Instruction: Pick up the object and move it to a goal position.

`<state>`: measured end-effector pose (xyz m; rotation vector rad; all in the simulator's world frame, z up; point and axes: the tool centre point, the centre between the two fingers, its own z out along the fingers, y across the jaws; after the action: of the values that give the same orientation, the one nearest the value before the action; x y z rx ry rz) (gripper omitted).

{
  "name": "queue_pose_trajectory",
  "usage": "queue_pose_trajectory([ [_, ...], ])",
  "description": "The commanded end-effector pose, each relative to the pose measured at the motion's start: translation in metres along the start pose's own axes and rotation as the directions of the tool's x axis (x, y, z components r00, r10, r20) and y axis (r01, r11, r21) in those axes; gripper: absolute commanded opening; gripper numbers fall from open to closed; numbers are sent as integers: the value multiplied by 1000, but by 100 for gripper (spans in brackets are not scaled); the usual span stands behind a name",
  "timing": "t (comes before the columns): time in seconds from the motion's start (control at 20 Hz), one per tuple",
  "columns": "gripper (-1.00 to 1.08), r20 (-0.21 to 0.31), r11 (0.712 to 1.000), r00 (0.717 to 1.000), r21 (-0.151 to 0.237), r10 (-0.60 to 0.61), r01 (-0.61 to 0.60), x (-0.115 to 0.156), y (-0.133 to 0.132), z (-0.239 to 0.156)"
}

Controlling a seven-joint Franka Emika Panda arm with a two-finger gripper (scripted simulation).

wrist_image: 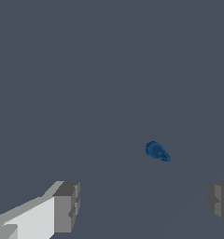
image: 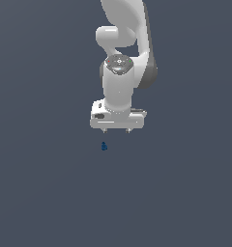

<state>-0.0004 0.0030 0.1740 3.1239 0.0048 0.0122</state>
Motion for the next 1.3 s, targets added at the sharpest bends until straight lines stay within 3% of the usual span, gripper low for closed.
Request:
queue_pose_trajectory([
  [0.0,100,0,1000,1000,0,0,0,0,0,0],
  [0.85,100,-2,999,1000,17,-31,31,-1,-1,-8],
  [1.25,100,-2,994,994,15,-110,110,-1,4,-1],
])
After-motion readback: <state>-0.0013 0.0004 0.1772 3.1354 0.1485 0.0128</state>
